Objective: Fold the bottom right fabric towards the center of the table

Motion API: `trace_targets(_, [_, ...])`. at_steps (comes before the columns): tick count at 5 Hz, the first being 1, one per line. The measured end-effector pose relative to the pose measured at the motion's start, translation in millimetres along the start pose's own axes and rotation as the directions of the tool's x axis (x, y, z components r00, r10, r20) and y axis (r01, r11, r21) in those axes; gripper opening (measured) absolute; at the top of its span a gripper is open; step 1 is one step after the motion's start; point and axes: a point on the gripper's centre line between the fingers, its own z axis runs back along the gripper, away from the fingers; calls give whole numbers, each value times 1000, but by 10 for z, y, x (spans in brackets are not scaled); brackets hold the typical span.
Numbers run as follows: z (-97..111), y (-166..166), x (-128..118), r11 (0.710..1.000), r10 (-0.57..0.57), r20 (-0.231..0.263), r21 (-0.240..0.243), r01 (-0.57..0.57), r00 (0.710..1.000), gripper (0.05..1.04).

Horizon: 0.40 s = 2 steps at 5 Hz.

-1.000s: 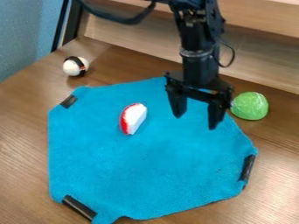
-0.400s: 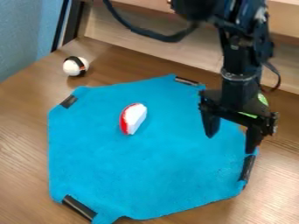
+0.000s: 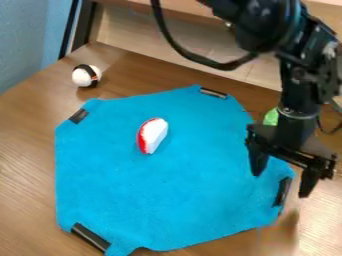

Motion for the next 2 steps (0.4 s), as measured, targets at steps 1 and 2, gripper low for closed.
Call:
trace_targets(1, [-95,-59,21,1000,13,-13,9,-13,1000,1001])
trace_targets(2, [-164,-105,-5,1000,22,-25,22,-21,999,1001])
